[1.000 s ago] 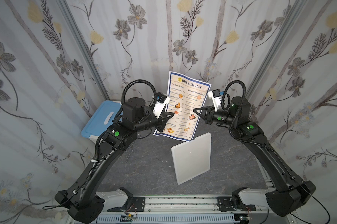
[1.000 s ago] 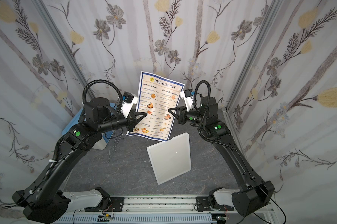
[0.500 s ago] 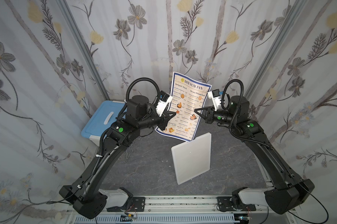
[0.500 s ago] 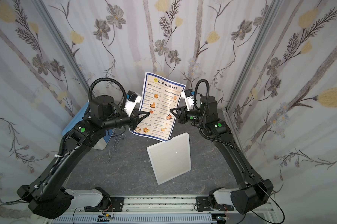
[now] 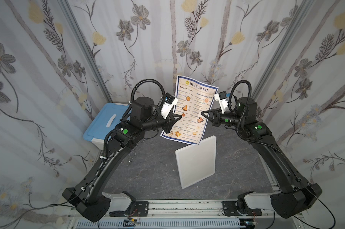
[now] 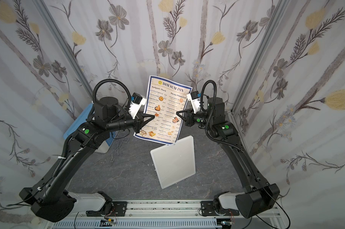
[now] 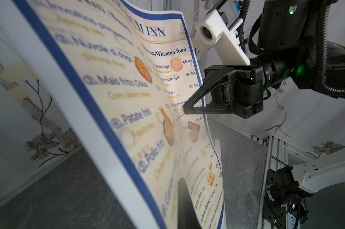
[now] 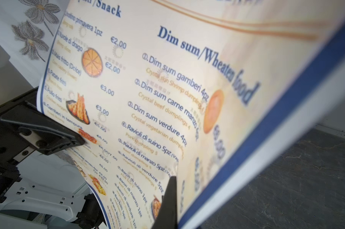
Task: Insert the menus into the narrow rack
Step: Insert the menu into the narrow rack.
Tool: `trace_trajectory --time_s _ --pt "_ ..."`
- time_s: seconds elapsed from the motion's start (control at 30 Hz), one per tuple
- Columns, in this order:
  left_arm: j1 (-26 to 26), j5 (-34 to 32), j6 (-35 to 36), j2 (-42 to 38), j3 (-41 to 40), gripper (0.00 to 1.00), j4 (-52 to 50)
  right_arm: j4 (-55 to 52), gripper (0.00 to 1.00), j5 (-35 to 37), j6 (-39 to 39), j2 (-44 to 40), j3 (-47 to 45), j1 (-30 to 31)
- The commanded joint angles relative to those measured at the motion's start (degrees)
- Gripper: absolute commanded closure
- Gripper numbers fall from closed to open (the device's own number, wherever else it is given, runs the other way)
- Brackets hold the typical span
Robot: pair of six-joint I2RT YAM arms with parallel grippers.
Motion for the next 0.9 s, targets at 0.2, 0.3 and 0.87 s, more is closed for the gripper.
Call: trace_trajectory --time_s 0.2,0.3,0.87 --pt "0.07 2.14 -1.84 -0.36 -1.15 1.00 0.89 0.71 0.99 -3.44 -3.60 1.53 0.89 -0.32" --pt "0.06 2.56 -2.41 -0.16 -1.48 1.00 1.67 -0.35 0.99 -3.15 -5.27 2.02 1.71 -0.35" --pt "0.07 8.60 -7.61 -2.31 -6.41 0.63 6.74 -4.73 1.00 -12.56 -17.29 -0.21 -0.62 -5.63"
